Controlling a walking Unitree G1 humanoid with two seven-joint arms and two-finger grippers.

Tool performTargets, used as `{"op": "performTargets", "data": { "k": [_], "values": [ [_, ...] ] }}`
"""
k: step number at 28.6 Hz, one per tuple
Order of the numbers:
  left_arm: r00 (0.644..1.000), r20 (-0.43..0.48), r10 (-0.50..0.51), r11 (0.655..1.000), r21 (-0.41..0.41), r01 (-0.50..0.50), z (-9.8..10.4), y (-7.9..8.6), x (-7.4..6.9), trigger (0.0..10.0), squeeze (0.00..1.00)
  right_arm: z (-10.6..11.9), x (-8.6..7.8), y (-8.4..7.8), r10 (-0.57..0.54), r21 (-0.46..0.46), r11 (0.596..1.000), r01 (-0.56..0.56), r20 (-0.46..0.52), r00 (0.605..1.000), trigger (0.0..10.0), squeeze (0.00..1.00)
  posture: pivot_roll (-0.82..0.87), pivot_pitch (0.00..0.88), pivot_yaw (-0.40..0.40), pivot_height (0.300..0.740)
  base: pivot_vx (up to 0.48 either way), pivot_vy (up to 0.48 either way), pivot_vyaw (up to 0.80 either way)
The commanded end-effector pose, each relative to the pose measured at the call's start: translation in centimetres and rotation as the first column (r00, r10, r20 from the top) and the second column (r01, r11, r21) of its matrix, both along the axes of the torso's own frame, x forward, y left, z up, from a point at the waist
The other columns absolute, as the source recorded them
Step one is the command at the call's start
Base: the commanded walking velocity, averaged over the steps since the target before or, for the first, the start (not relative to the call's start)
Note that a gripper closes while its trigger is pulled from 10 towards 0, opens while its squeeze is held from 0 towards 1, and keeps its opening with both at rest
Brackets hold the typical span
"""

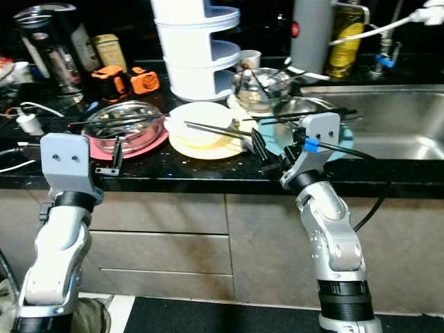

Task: Kitchen organization

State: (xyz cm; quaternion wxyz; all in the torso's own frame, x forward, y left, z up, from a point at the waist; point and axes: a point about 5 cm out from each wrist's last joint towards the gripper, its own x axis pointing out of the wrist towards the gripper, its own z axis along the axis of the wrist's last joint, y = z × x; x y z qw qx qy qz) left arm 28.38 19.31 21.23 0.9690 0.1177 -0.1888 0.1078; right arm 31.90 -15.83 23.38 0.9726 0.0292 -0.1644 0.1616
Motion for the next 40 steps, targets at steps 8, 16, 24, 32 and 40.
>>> {"op": "performTargets", "data": {
  "k": [8,16,24,32,40],
  "values": [
    [0.998,-0.052,-0.045,0.999,-0.03,0.044,-0.6,-0.3,0.5,10.0,0.0,0.2,0.2,-0.2,-0.01,0.049,0.999,0.009,0.007,1.0,10.0,0.0,-0.05,0.0,0.018,0.74,0.0,-0.162,0.26],
    [0.995,-0.049,-0.087,0.995,-0.055,0.085,-0.6,-1.1,0.6,10.0,0.0,0.7,0.1,-0.3,-0.022,0.049,0.999,0.021,0.032,0.999,10.0,0.0,-0.06,0.0,0.019,0.74,0.0,-0.359,0.67],
    [0.994,-0.052,-0.097,0.994,-0.059,0.094,-0.7,-1.1,0.7,10.0,0.0,0.9,0.2,-0.6,-0.049,0.073,0.996,0.046,0.04,0.998,10.0,0.0,-0.06,0.0,0.021,0.74,0.0,0.0,0.0],
    [0.989,-0.068,-0.132,0.99,-0.05,0.129,-0.9,-1.6,0.7,10.0,0.0,1.2,0.2,-0.7,-0.053,0.057,0.997,0.05,0.051,0.997,10.0,0.0,-0.06,0.0,0.022,0.74,0.0,-0.113,0.0],
    [0.987,-0.064,-0.147,0.988,-0.056,0.144,-0.8,-1.8,0.8,10.0,0.0,1.7,0.1,0.0,-0.023,0.056,0.998,0.018,0.079,0.997,10.0,0.0,-0.06,0.0,0.016,0.74,0.0,-0.479,0.0]
  ]
}}
